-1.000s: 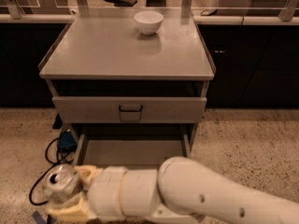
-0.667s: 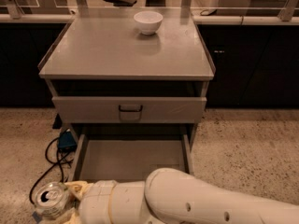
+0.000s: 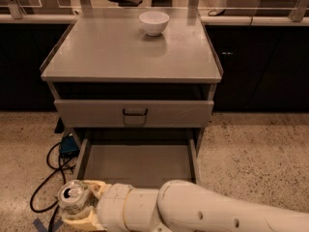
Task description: Place 7up can into middle drawer
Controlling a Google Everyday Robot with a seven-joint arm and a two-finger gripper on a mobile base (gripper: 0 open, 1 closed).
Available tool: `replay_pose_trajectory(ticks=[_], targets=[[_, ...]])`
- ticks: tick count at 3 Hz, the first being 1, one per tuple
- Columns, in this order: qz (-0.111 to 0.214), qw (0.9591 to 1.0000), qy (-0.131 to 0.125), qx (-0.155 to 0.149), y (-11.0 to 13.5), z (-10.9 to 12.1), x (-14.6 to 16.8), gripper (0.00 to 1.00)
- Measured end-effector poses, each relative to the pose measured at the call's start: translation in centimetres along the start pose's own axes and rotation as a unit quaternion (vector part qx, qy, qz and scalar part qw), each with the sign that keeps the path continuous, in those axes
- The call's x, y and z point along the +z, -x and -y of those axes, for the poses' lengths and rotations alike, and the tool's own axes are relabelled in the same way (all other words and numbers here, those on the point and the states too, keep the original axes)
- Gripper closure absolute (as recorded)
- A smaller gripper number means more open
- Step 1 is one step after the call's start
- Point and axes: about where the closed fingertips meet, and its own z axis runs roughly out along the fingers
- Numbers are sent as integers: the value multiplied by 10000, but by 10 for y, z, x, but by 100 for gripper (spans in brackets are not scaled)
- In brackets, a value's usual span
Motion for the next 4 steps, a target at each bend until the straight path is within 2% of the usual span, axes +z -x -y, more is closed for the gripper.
replay_pose_trajectory(ticks=[1, 2, 3, 4], targets=[[99, 9973, -733, 26, -24, 45, 0, 100], [-23, 9884, -1479, 358, -42, 77, -7, 100], [-133, 9814, -1879, 361, -49, 96, -14, 100], [-103, 9784, -2013, 451, -55, 106, -18, 100]])
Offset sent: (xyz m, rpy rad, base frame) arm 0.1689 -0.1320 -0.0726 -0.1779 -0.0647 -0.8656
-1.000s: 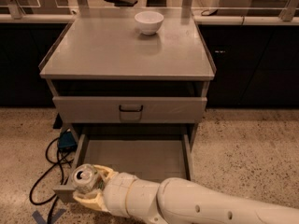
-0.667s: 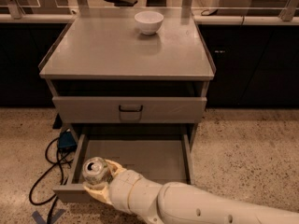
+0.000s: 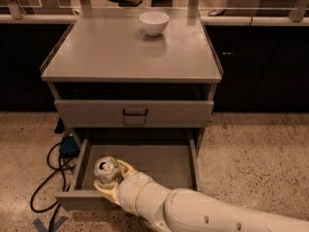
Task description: Place 7up can into middle drawer
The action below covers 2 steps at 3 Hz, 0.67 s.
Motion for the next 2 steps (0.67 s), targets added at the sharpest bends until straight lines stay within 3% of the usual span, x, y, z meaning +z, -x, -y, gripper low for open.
replay_pose_trajectory(ticks=[1, 2], targets=[[-19, 9983, -542, 198, -21, 59, 7, 100], [-63, 9900, -1325, 476, -47, 142, 10, 100]])
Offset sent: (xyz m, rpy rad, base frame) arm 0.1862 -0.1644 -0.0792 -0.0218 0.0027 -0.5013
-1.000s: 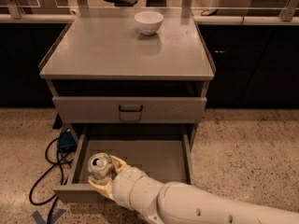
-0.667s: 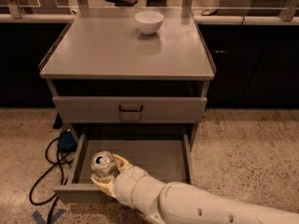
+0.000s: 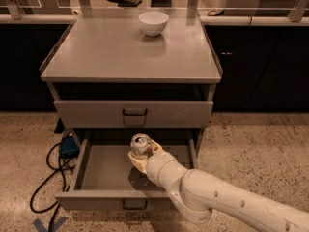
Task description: Place 7up can into middle drawer
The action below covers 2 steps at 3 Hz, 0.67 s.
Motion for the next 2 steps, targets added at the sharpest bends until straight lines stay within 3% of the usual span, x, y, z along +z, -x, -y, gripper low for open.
replay_pose_trajectory(ticks=[1, 2], targets=[[0, 10000, 0, 2, 0, 0, 0, 100], [-47, 9995, -39, 300, -24, 0, 25, 100]])
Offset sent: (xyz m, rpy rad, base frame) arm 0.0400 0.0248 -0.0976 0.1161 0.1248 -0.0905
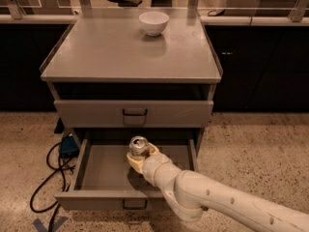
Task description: Place 7up can into middle drawer
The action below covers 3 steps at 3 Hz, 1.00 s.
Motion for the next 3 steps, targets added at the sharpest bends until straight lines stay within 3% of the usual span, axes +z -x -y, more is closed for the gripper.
replay_pose_trajectory(ticks=[1, 2, 3], targets=[[-135, 9981, -223, 556, -47, 16, 56, 100], [-192, 9964, -159, 812, -66, 9, 65, 100], [-193, 9964, -158, 811, -66, 9, 65, 100]])
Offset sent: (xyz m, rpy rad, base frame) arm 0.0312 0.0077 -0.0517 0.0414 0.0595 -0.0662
